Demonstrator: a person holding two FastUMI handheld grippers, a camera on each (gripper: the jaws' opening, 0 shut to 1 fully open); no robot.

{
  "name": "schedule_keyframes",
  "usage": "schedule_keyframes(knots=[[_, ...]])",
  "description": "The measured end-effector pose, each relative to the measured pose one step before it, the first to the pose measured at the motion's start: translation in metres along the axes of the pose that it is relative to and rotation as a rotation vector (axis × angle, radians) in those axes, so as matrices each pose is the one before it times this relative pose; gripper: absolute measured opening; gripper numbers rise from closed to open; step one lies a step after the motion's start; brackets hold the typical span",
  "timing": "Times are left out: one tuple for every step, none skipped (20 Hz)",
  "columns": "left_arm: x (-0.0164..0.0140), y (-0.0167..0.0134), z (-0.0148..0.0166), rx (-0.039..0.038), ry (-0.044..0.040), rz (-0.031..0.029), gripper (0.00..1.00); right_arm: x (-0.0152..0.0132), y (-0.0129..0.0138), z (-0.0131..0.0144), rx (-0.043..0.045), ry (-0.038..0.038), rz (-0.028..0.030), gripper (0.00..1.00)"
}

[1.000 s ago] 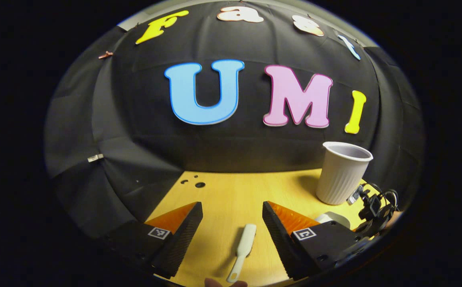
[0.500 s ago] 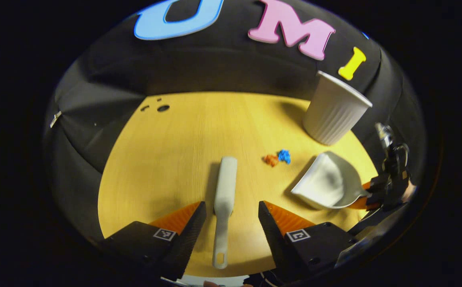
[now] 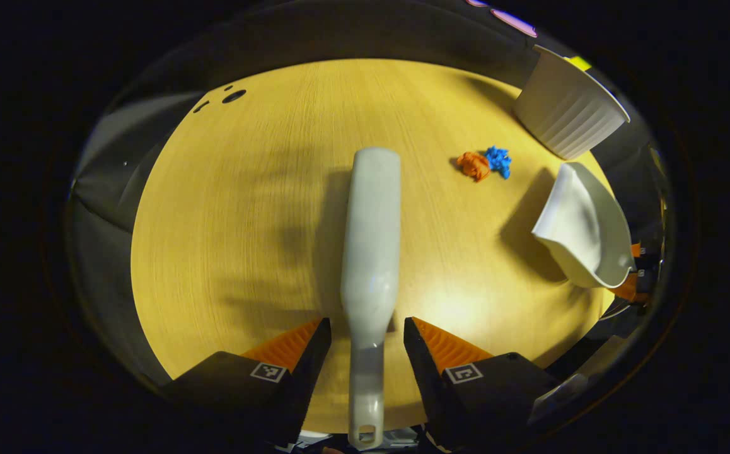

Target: Pick up the small broom and dustpan from the desktop, sweep the trash into the dustpan with the broom, and then empty the trash into the garbage bin.

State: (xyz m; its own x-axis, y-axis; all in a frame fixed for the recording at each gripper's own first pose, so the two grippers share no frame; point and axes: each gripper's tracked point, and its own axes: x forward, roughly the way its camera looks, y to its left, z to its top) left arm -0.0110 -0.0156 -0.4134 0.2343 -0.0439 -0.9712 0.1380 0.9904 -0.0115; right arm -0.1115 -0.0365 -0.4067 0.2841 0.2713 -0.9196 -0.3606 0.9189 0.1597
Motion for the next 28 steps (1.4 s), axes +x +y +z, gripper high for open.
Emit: schedule_keyframes(knots=[[0.00312, 0.0, -0.00043, 0.00652, 0.01253, 0.00647, 0.76, 0.00011, 0.00055, 0.00011, 0.00029, 0.00149, -0.00074, 0.36], [0.00344, 0.00347, 0.00215, 0.01289, -0.0013, 0.01815, 0.75, 0.00099, -0.00015, -0.00029, 0.00007, -0.00097, -0.00254, 0.36], [-0.00041, -0.00202, 0.00194, 0.01038, 0.00024, -0.00153, 0.71, 0.00029, 0.00062, 0.00073, 0.00157, 0.00033, 0.00089, 0.36], [-0.00017, 0.00064, -0.00018, 0.00745, 0.01186, 0.00615, 0.67, 0.00013, 0.00083, 0.00017, 0.0015, 0.00148, 0.00287, 0.36], [-0.00066, -0.00114, 0.00128, 0.00547, 0.00037, -0.00127, 0.65, 0.00016, 0.00066, -0.00008, 0.00076, 0.00365, 0.0032, 0.36], [0.00182, -0.00008, 0.00033, 0.00496, 0.00951, 0.00115, 0.63, 0.0006, 0.0005, 0.00003, -0.00134, 0.00474, 0.00257, 0.36], [0.00247, -0.00139, -0.00011, -0.00202, 0.00412, 0.00011, 0.53, 0.00018, -0.00019, -0.00033, -0.00292, 0.00519, 0.00084, 0.36], [0.00083, 0.00071, -0.00088, -0.00097, 0.00532, 0.00345, 0.45, 0.00027, 0.00013, -0.0007, -0.00327, 0.00738, 0.00198, 0.36], [-0.00281, -0.00089, 0.00202, 0.00639, 0.00244, -0.00373, 0.31, 0.00112, -0.00023, -0.00001, -0.00189, 0.00652, 0.00084, 0.36], [0.00053, 0.0002, 0.00141, 0.00954, -0.00979, -0.0026, 0.3, -0.0002, 0.00055, -0.00069, -0.00009, 0.00684, 0.00089, 0.36], [-0.00116, -0.00101, 0.00442, 0.00471, -0.01089, -0.00962, 0.28, -0.00041, 0.0002, -0.00004, -0.0008, 0.00785, 0.00126, 0.36], [-0.00121, -0.00082, 0.00547, -0.00031, -0.01362, -0.00662, 0.27, -0.00044, -0.00061, -0.00013, -0.00315, 0.00689, -0.00147, 0.36], [-0.00241, 0.00039, 0.00998, 0.00184, -0.02331, 0.00093, 0.26, 0.00111, -0.00038, 0.00021, -0.00539, 0.00725, -0.00325, 0.36], [-0.00145, 0.0014, 0.01365, 0.00806, -0.02343, 0.00599, 0.26, 0.00076, -0.00086, 0.00047, -0.00574, 0.00993, -0.00452, 0.36], [-0.00072, 0.00082, 0.01343, 0.00855, -0.0128, 0.00505, 0.25, 0.00069, -0.00048, -0.0002, -0.0027, 0.01445, -0.00198, 0.36], [-0.00063, -0.00132, 0.01301, 0.00861, -0.01055, -0.00024, 0.25, -0.00002, 0.00018, -0.00036, 0.00065, 0.01676, 0.00153, 0.36], [-0.00055, -0.00161, 0.01492, 0.01444, -0.01048, -0.00101, 0.25, 0.00077, 0.0007, 0.00003, 0.00141, 0.0168, 0.00488, 0.36], [0.00077, -0.00339, 0.01463, 0.02519, -0.0115, -0.00358, 0.25, 0.00127, 0.00018, 0.00027, 0.00056, 0.01793, 0.00511, 0.36], [0.00024, -0.00345, 0.01323, 0.03376, -0.00717, -0.00426, 0.24, 0.0025, 0.00044, -0.00144, -0.00192, 0.02062, 0.00034, 0.36], [0.00273, -0.00438, 0.00997, 0.03693, 0.00025, -0.00476, 0.27, -0.00168, -0.002, 0.0008, -0.01256, 0.0024, -0.00807, 0.36], [0.00372, -0.00532, 0.00776, 0.03944, 0.0055, -0.00168, 0.25, 0.00056, -0.00092, 0.0003, -0.01321, 0.00596, -0.00831, 0.36], [0.0058, -0.00214, 0.00427, 0.03799, 0.01101, 0.00756, 0.25, -0.00078, -0.00089, 0.00025, -0.01139, 0.00552, -0.00785, 0.36], [0.00516, -0.0041, 0.00269, 0.0292, 0.01472, 0.00487, 0.24, 0.00051, -0.00027, 0.00223, -0.00391, 0.00027, -0.0014, 0.36], [0.00271, -0.00722, 0.00338, 0.0189, 0.00686, -0.00658, 0.24, 0.00045, 0.00058, 0.0003, 0.00399, 0.00197, 0.00043, 0.36], [0.00351, -0.00743, 0.00325, 0.01142, 0.00502, -0.01416, 0.25, 0.00042, -0.00043, 0.0004, 0.00028, 0.00074, -0.00083, 0.36], [0.00268, -0.00711, -0.00068, 0.00874, 0.005, -0.01429, 0.25, 0.0, -0.00052, -0.0011, -0.00319, 0.00159, -0.00183, 0.36], [0.00236, -0.00759, 0.00044, 0.00947, 0.00609, -0.01649, 0.25, 0.00073, 0.00001, 0.00087, -0.00233, 0.001, -0.00139, 0.36], [0.00213, -0.00777, -0.00368, 0.00926, 0.00801, -0.01618, 0.25, 0.00022, 0.00015, -0.00058, -0.0014, 0.00057, -0.00052, 0.36]])
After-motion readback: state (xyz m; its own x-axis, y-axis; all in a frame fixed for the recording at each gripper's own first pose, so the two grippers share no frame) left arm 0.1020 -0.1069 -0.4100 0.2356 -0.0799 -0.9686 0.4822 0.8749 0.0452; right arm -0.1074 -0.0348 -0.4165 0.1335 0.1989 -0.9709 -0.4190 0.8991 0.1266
